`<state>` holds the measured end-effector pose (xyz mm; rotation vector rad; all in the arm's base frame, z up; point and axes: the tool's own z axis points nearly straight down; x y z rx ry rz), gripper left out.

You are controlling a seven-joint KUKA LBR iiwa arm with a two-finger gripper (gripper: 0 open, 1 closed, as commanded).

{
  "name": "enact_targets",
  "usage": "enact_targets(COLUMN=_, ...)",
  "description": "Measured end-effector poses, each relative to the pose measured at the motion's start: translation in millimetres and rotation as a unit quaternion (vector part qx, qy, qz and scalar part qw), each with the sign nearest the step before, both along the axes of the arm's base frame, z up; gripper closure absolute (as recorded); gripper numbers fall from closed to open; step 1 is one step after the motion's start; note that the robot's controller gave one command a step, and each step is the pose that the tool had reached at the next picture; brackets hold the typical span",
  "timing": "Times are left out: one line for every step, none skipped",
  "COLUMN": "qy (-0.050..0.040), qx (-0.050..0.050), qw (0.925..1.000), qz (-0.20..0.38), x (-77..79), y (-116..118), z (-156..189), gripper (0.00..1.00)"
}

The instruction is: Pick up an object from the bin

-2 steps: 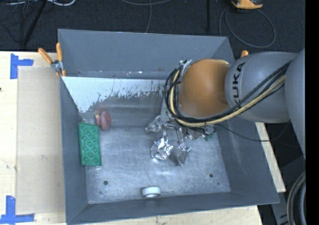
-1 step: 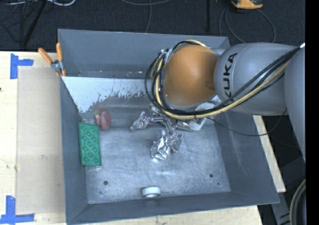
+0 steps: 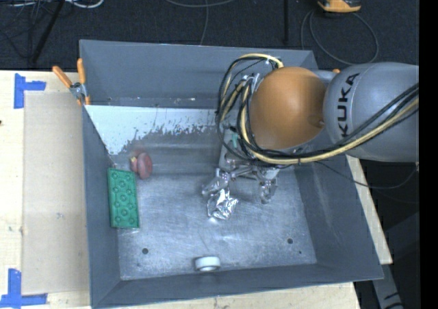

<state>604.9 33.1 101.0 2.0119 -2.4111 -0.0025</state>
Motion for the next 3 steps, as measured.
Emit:
enact_targets(qy=-0.0010, qx=0.000, qw=0.9986, qz=0.053, x=8.3, y=53.1, z=-29.8, gripper=0.00)
enact_targets(qy=-0.0026, qx=0.002, qw=0.9830, qz=0.183, x=-5.1, y=-20.8, z=-29.0, gripper=0.00)
enact_targets(qy=-0.0058, qx=0.001, qw=0.9831, qz=0.183, x=-2.5, y=-19.5, z=-24.9, gripper=1.00)
